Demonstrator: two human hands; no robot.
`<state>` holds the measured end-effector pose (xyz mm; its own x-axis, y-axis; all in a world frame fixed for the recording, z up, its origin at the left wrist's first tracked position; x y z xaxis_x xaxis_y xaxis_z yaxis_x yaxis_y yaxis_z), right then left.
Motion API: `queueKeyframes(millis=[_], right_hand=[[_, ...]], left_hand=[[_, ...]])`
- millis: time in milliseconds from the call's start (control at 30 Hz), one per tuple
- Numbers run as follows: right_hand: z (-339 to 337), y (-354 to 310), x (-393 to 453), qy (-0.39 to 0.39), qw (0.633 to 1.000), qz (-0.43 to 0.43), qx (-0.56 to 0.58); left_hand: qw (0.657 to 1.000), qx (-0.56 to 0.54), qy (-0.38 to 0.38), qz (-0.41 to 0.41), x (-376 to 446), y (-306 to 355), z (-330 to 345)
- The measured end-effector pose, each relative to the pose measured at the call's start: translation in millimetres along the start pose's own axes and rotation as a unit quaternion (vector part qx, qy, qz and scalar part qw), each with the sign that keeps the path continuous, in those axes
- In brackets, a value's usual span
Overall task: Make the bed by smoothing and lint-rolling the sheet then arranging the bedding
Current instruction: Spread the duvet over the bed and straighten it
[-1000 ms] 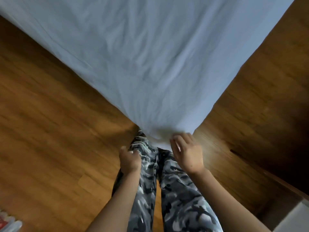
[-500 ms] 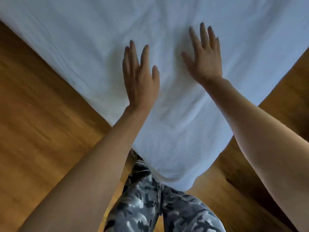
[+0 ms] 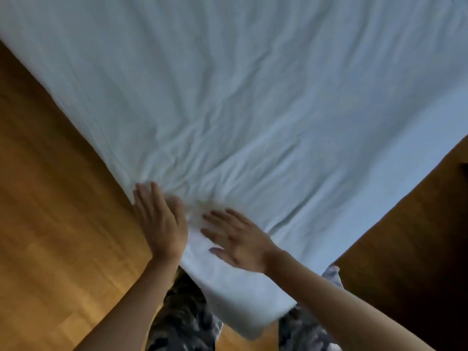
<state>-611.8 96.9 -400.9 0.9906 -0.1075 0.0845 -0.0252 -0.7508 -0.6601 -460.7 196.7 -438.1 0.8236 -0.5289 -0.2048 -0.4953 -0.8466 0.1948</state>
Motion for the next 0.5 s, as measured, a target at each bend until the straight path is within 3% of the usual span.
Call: queueKeyframes(millis=[100, 200, 267, 333, 400, 500], right_hand=[[-85.4, 94.9, 19.5, 0.150, 0.980, 0.097, -0.084], [-174.6, 214.5, 44.4, 0.202, 0.942, 0.217, -0.155], [-226.5, 279.7, 62.2, 0.208, 0.923, 0.277, -0.167], [-270.8, 325.4, 90.5, 0.187, 0.923, 0.298, -0.158], [-290.5, 352.0, 120.4, 0.103, 0.946, 0.271, -0.147], [-247.5, 344.4, 139.8, -0.033, 0.967, 0.192, -0.167]], left_hand=[[0.998, -0.006, 0.058, 0.031, 37.8, 59.9, -15.4], [0.989, 0.044, 0.111, 0.088, 73.9, 134.4, -18.4], [0.988, 0.056, 0.126, 0.077, 89.0, 171.4, -15.6], [0.988, 0.068, 0.130, 0.041, 98.4, 187.5, -5.7], [0.988, 0.093, 0.126, -0.018, 87.8, 181.2, 9.6], [0.979, 0.114, 0.122, -0.119, 30.5, 157.8, 36.6]])
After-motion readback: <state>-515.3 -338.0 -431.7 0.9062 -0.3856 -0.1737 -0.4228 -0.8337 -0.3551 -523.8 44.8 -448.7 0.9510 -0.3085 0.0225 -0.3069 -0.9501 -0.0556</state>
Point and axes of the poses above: each hand's wrist, its own x-axis towards the middle knuckle, its own z-axis out of the palm, y = z × x, the point moved 3 cm from there along x, towards the middle knuckle, and after that the axes turned 15 degrees about x, right-handed, at the moved point
